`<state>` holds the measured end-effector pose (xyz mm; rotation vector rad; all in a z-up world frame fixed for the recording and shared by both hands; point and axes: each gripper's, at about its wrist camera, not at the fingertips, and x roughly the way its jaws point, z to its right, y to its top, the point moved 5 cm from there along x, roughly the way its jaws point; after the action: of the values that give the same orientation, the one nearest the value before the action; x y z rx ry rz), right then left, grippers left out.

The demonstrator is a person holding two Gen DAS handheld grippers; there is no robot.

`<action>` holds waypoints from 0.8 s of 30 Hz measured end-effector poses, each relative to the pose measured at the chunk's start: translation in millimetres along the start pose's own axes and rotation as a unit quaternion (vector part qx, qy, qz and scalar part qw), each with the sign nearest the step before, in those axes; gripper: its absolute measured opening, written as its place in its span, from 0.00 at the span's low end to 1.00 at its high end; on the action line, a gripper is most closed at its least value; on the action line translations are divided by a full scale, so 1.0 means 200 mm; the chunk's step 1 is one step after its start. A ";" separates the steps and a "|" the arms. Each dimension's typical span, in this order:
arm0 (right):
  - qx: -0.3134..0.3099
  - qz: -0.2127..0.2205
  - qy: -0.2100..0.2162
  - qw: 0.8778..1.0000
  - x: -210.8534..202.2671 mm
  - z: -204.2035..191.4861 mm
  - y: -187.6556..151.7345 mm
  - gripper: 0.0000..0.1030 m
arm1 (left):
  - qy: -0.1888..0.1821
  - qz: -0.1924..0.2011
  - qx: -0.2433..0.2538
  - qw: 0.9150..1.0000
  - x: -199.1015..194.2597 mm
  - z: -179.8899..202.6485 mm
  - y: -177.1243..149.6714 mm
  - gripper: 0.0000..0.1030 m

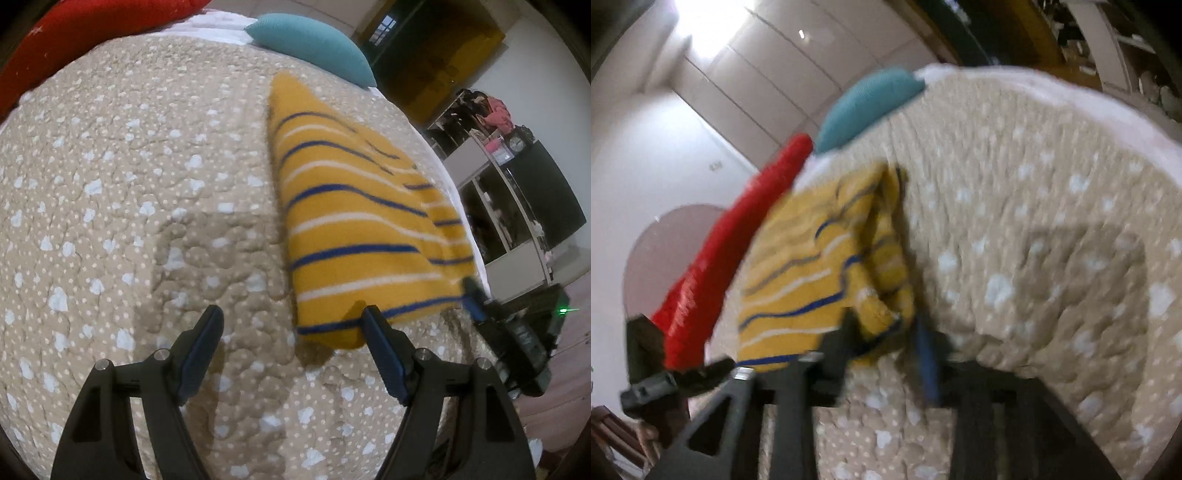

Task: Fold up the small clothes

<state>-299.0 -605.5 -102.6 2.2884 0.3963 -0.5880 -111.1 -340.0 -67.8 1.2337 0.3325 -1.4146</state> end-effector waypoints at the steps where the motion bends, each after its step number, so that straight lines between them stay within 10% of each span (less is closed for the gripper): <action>1: -0.003 0.020 -0.002 1.000 -0.05 0.01 0.02 0.47 | 0.001 0.003 0.003 1.000 0.00 0.00 0.00 0.74; 7: -0.025 0.068 -0.004 0.997 -0.15 -0.04 0.22 0.48 | 0.008 0.011 0.021 1.000 -0.03 0.04 0.01 0.74; 12: -0.069 -0.007 -0.022 0.997 0.21 -0.17 0.41 0.48 | 0.014 0.012 0.038 0.999 -0.02 0.09 -0.01 0.74; 15: -0.041 -0.095 0.008 0.995 0.48 -0.16 0.43 0.08 | 0.012 0.010 0.039 0.999 -0.03 0.09 -0.02 0.74; 18: -0.060 -0.081 0.044 0.994 0.47 -0.22 0.49 0.07 | 0.020 0.017 0.042 0.999 -0.04 0.06 -0.01 0.74; 24: -0.154 -0.057 -0.147 0.975 0.58 -0.16 0.53 0.07 | 0.020 0.013 0.011 1.000 0.00 -0.04 0.03 0.74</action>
<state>-143.9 -642.9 -80.9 1.8578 0.4405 -0.8481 -102.1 -335.9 -67.2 1.2817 0.3279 -1.3755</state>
